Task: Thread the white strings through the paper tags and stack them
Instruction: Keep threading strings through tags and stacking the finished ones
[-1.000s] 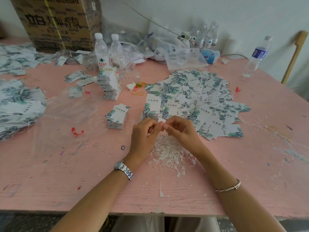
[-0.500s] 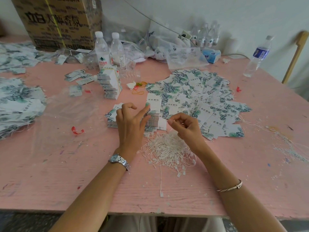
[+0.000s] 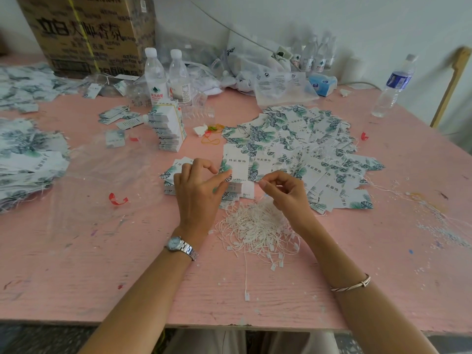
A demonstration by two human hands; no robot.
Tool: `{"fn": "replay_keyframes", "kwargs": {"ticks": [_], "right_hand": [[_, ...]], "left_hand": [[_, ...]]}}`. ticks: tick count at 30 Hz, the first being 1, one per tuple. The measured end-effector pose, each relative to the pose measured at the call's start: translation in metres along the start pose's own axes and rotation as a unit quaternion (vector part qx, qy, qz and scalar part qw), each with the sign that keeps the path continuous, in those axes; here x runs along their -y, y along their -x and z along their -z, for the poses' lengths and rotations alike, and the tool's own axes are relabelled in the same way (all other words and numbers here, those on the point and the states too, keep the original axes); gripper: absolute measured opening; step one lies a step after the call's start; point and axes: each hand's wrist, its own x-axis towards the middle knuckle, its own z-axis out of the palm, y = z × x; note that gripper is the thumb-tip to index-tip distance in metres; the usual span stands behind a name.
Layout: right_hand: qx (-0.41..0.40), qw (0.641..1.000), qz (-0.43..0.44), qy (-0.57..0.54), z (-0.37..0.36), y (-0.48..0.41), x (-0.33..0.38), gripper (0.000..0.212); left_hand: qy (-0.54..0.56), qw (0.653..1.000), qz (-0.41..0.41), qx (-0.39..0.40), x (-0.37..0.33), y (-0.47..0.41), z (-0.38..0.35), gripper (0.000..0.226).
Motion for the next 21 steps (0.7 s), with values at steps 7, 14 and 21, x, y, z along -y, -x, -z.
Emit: {"fn": "replay_keyframes", "kwargs": {"ticks": [7, 14, 21], "right_hand": [[-0.021, 0.997, 0.003, -0.076, 0.001, -0.001, 0.002, 0.009], [-0.063, 0.994, 0.041, -0.075, 0.005, -0.003, 0.003, 0.006], [-0.103, 0.993, 0.018, -0.059, 0.007, -0.003, 0.000, 0.009]], "left_hand": [[0.009, 0.992, -0.093, -0.087, -0.010, 0.000, 0.010, 0.013], [0.084, 0.966, -0.226, -0.088, -0.024, 0.006, 0.016, 0.013], [0.098, 0.982, -0.158, -0.036, -0.030, 0.009, 0.014, 0.043]]}}
